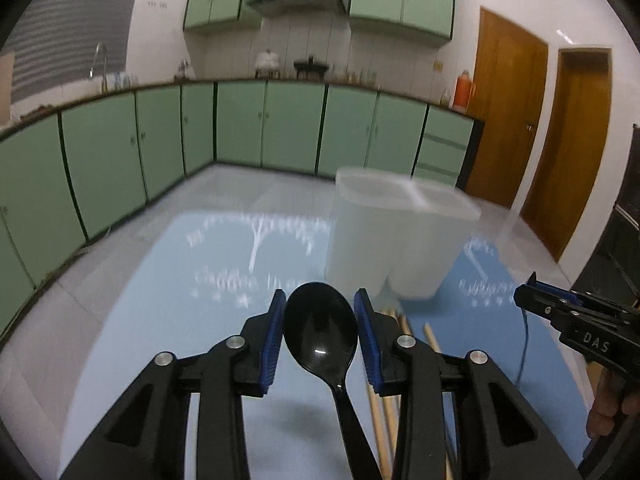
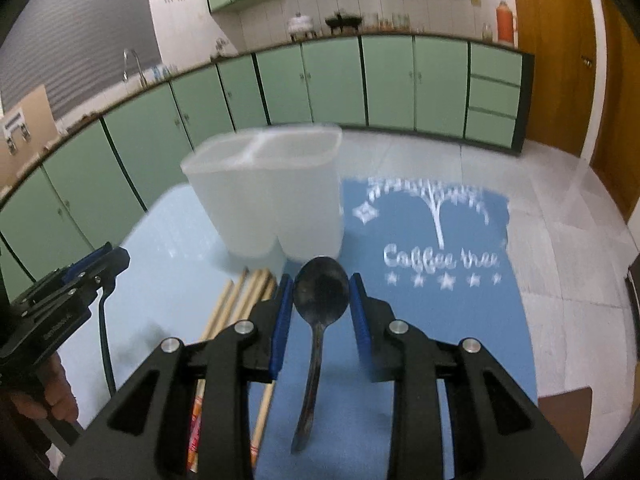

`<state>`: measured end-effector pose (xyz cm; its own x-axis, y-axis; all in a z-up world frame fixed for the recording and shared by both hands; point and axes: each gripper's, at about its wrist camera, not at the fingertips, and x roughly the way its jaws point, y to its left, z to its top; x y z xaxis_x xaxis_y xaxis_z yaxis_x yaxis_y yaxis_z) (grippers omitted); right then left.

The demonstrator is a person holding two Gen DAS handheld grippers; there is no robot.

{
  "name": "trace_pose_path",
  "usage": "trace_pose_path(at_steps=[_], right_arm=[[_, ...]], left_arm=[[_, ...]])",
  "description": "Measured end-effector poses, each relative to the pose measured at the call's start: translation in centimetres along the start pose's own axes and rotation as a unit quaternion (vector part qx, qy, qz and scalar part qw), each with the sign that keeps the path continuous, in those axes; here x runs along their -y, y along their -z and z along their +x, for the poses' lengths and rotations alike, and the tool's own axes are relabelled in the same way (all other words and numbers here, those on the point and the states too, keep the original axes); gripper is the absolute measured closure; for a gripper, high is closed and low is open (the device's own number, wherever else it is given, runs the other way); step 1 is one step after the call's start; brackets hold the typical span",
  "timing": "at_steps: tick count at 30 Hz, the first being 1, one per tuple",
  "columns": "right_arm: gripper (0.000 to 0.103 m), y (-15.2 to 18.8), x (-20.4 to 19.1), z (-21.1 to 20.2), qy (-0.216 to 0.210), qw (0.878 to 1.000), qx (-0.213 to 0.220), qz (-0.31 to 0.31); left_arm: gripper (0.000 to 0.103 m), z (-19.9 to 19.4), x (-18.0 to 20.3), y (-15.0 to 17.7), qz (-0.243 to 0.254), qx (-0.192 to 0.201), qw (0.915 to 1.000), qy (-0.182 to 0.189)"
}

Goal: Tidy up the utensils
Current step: 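Lift both spoons and drop them into the white utensil holder, opening both grippers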

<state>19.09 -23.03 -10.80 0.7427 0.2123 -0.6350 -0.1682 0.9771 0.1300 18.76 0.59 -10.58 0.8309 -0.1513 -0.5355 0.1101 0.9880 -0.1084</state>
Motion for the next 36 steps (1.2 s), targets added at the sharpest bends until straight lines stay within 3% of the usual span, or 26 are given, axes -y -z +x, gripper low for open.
trace_pose_path(at_steps=[8,17,26,32,36], right_arm=[[0.076,-6.2,0.6,-2.4,-0.013,0.996,0.083,-0.009],[0.076,-13.3,1.0,-0.5,-0.014,0.989,0.144,-0.02],[0.076,-15.7,1.7,2.4,-0.025,0.989,0.144,-0.027],[0.076,-16.4,2.2,1.2,-0.053,0.986,0.158,-0.012],[0.076,-16.4,1.8,2.7,-0.041,0.987,0.152,-0.022]], left_arm=[[0.068,-0.5,0.7,-5.9,0.016,0.092,0.9956,0.006],[0.068,3.0,2.3,-13.4,0.024,0.173,0.9845,0.013],[0.068,8.7,2.1,-15.5,0.013,0.177,0.9841,0.008],[0.068,9.2,1.9,-14.2,0.026,0.177,0.9838,0.008],[0.068,9.7,2.3,-13.7,0.026,0.174,0.9845,0.007]])
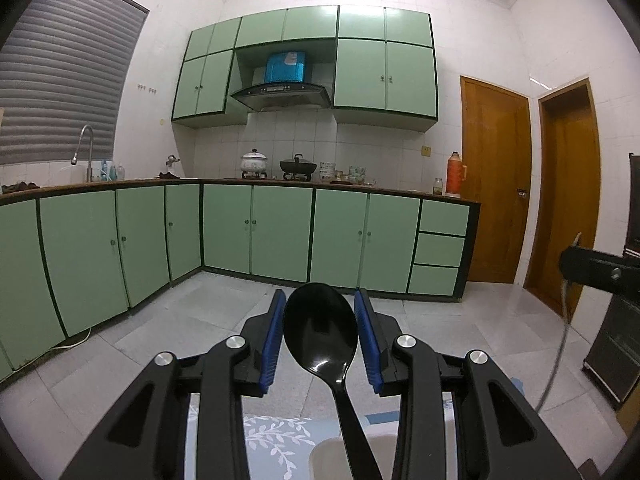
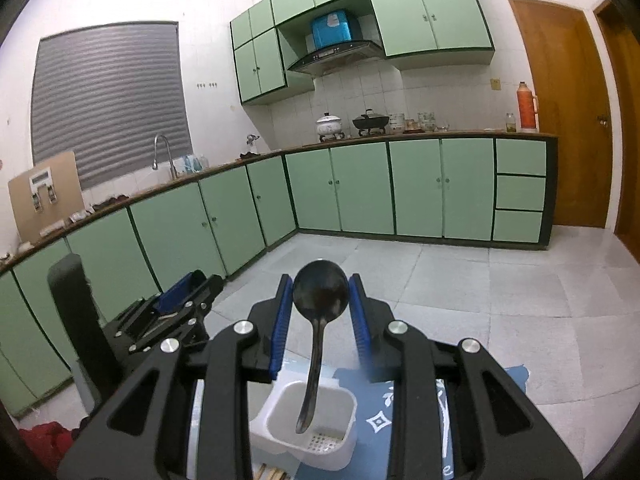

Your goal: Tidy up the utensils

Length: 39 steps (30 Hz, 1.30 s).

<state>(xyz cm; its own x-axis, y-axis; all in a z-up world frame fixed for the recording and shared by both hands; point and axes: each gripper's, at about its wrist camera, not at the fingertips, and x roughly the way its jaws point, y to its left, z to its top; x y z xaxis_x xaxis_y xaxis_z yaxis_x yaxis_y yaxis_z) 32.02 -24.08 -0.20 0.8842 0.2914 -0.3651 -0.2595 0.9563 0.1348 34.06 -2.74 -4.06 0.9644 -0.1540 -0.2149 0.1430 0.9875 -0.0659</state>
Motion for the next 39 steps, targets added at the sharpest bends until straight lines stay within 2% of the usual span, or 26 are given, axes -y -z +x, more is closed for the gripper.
trace_pose_path(at_steps=[3,7,12,18,19,24,28,31,36,39], right_arm=[[0.076,1.6,-0.6,1.4,0.011,1.0,-0.02,-0.005],[0.075,4.1,-0.5,3.0,0.005,0.998,-0.063,0.006],[0.073,5.6,-0.8,2.8,0.001,0.997,-0.08,0.017],[0.052,6.1,-0.9,-0.2,0.01,0.997,-0.066,0.032],[0.046,6.3,-0.8,-0.8,0.012,0.997,-0.065,0.037],[0.03,9.0,-0.9,-4.9,0.035,0.996,-0.066,0.044],[0.024,12.5,-1.0,-7.6,0.052,0.993,-0.089,0.052],[0.023,15.5,-1.5,-9.4,0.059,0.99,-0.117,0.056],[0.023,20.1,-2.8,-11.8,0.067,0.983,-0.158,0.062],[0.023,22.0,-3.3,-13.0,0.07,0.979,-0.176,0.07]], left_arm=[[0.068,0.4,0.4,0.6,0.003,-0.01,0.9999,0.0],[0.067,0.7,0.3,1.7,0.006,-0.034,0.9994,0.001],[0.065,0.1,0.2,2.3,0.013,-0.046,0.9989,0.002],[0.053,-2.4,-0.3,1.8,0.011,-0.048,0.9988,-0.007],[0.05,-2.9,-0.4,1.7,0.01,-0.051,0.9986,-0.009],[0.041,-6.9,-0.6,2.4,0.017,-0.066,0.9975,-0.018],[0.035,-10.5,-0.6,4.8,0.015,-0.1,0.9948,-0.016],[0.033,-12.5,-0.6,7.0,0.014,-0.132,0.991,-0.015],[0.033,-15.5,-0.8,11.0,0.001,-0.203,0.9791,-0.016],[0.033,-16.9,-1.0,13.1,0.004,-0.231,0.9726,-0.022]])
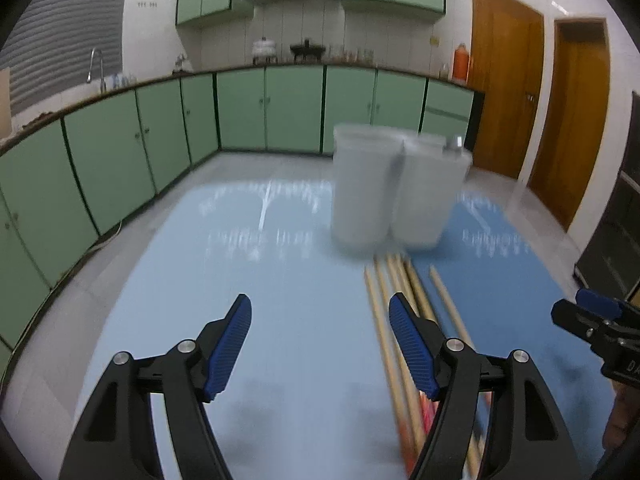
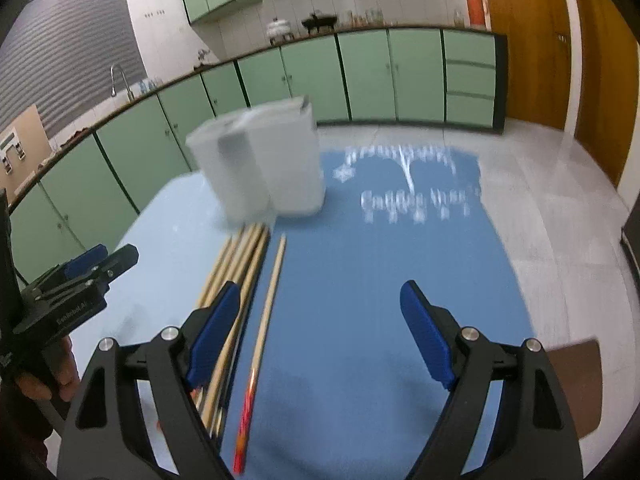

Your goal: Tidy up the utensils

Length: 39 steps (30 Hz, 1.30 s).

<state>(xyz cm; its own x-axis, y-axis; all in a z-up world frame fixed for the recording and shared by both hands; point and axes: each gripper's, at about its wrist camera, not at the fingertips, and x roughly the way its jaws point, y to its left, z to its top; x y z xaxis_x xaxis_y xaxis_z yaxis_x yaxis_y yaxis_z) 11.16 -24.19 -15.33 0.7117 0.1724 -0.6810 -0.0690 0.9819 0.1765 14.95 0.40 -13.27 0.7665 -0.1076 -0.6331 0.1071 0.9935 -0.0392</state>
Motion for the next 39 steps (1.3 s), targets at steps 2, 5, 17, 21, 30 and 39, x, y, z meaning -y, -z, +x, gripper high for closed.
trace_pose_path(at_steps=[2,5,17,21,30,39], right_arm=[[0.025,1.2,-0.1,-0.2,0.001,1.0,-0.009,0.0],[0.029,2.4,-0.8,-0.4,-0.002,1.0,-0.017,-0.006],[0.067,4.9,-3.6,1.0,-0.047,0.996,-0.07,-0.028],[0.078,5.3,-3.9,1.7,-0.045,0.995,-0.087,-0.035],[0.098,5.7,-4.2,2.1,-0.018,0.995,-0.086,-0.052],[0.098,5.6,-2.6,1.6,0.002,0.996,-0.085,-0.023]], left_arm=[[0.033,-0.2,-0.2,1.4,-0.004,-0.014,0.9999,0.0],[0.033,-0.4,-0.1,3.2,-0.004,-0.029,0.9996,-0.002],[0.046,1.2,1.6,5.7,0.009,-0.091,0.9955,0.027],[0.047,1.4,2.0,5.8,0.008,-0.097,0.9945,0.04],[0.074,2.0,2.8,5.8,0.017,-0.105,0.9931,0.048],[0.097,2.1,2.3,5.7,0.012,-0.11,0.9935,0.028]])
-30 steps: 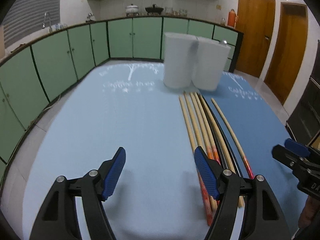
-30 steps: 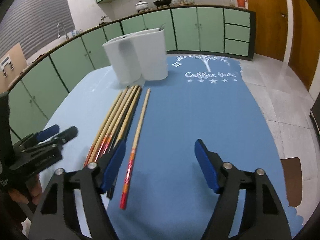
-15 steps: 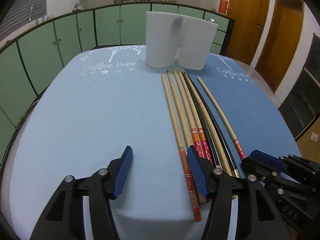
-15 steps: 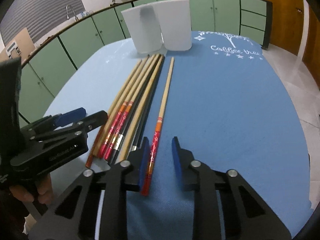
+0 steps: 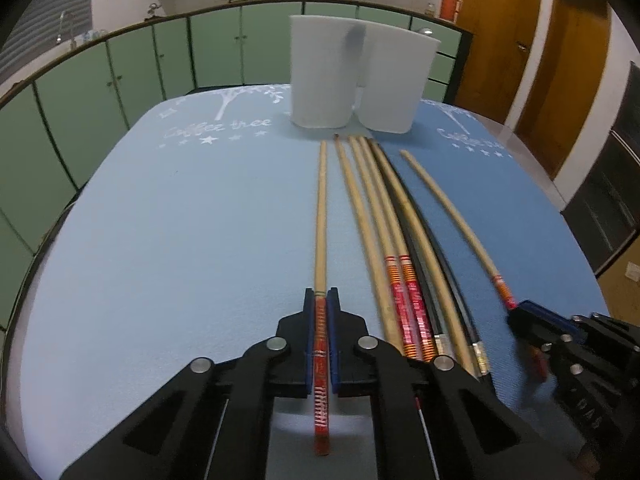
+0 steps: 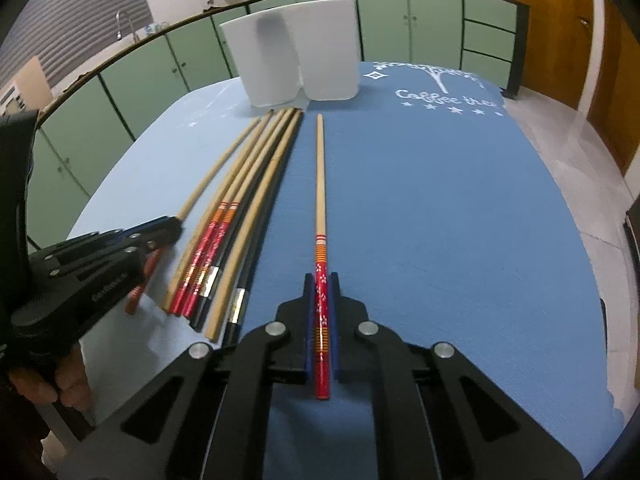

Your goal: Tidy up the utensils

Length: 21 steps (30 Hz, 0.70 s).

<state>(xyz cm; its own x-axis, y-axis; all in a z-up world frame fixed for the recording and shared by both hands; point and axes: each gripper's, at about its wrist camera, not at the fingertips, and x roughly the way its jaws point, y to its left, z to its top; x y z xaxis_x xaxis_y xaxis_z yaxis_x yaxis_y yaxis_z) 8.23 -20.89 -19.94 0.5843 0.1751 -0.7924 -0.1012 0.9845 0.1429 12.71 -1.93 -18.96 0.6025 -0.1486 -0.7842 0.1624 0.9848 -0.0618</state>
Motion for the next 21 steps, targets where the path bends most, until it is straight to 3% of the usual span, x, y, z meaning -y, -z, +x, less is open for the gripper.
trace_pose_path(at_steps=[8,11,13,15,17,21], right_arm=[[0.097,-1.6,1.0,0.8,-0.009,1.0,0.013,0.001],[0.09,-1.6,0.7,0.2,-0.013,1.0,0.024,-0.009],[0.074,-1.2,0.9,-0.8,-0.018,0.999,0.036,-0.011],[0.071,-0.9,1.2,-1.8,-0.024,0.999,0.045,-0.008],[0.071,-0.5,1.7,-3.0,-0.023,0.998,0.06,-0.002],[0.071,0.1,2.7,-4.8,-0.009,0.994,0.103,0.02]], left_arm=[[0.097,0.8,-0.9,-1.3,-0.016,-0.001,0.9999,-0.006],[0.096,0.3,-1.2,-1.3,-0.023,0.004,0.9997,0.007],[0.077,-0.3,-1.4,-1.1,-0.025,0.009,0.9995,0.018],[0.069,-1.6,-1.8,-0.4,-0.026,0.021,0.9991,0.024],[0.069,-2.6,-2.3,0.1,-0.025,0.029,0.9989,0.026],[0.069,-5.6,-3.5,1.6,-0.032,0.083,0.996,0.001]])
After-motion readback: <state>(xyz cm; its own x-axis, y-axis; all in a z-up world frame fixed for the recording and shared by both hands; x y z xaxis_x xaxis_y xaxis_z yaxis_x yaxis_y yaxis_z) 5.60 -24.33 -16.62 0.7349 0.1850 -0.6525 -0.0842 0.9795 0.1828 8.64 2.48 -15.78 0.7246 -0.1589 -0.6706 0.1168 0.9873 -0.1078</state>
